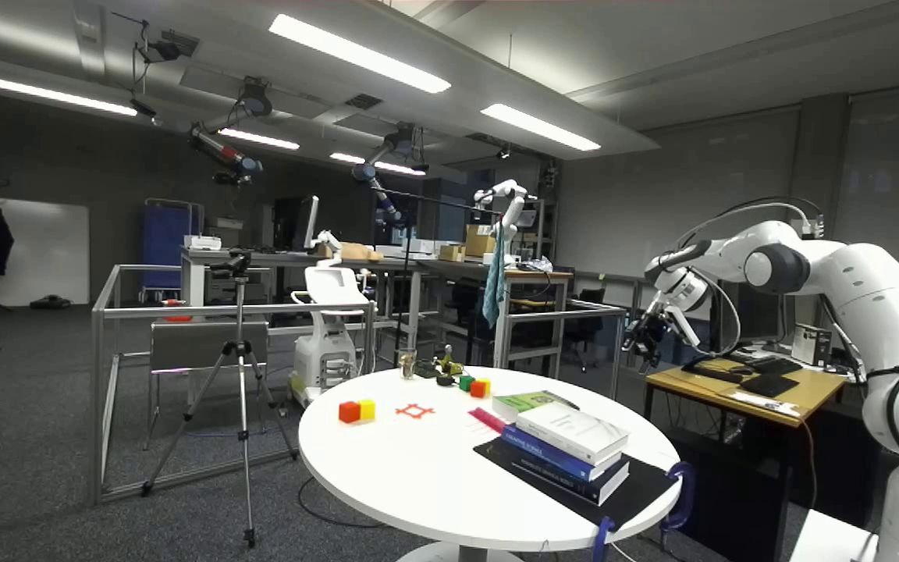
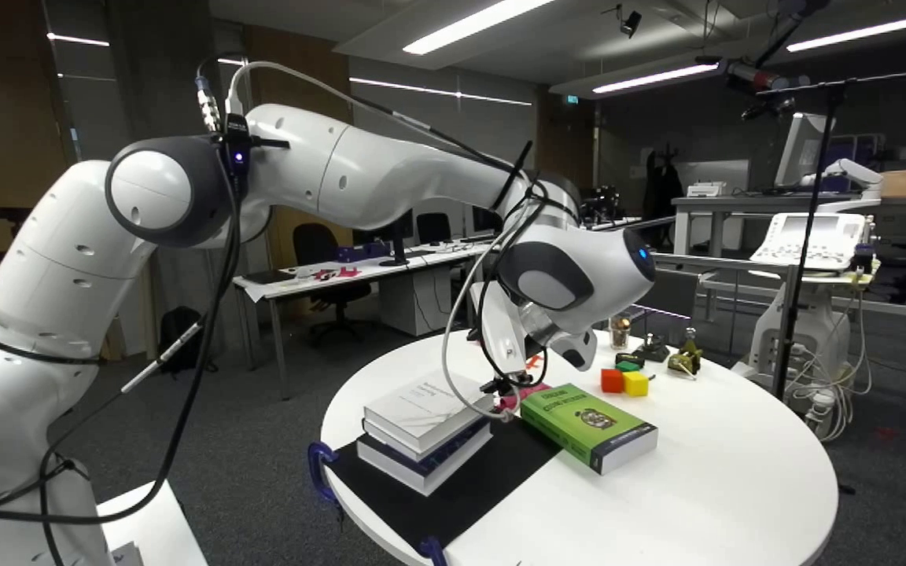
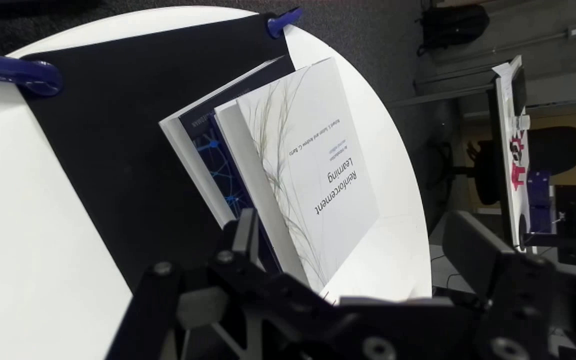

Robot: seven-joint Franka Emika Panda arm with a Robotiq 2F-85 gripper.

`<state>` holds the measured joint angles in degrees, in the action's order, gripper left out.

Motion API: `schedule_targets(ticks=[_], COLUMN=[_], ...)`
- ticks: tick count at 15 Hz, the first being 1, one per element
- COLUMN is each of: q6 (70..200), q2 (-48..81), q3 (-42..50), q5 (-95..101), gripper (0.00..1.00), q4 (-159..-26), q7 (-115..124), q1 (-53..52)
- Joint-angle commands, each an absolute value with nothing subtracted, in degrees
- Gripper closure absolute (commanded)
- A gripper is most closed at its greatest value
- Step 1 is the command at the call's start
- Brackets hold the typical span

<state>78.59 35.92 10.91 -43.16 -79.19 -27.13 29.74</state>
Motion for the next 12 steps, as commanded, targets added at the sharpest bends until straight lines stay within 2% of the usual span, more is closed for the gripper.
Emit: schedule_targets(ticks=[1, 12], q6=[75.18, 78.28], q2=[39.45, 41.32], q3=[8.67, 8.07], q5=[-45.45, -47.88], gripper=[0.0, 0.0], q4=[-74.18, -76.19], q7=[-27.87, -32.95], q1=[32.23, 31.85])
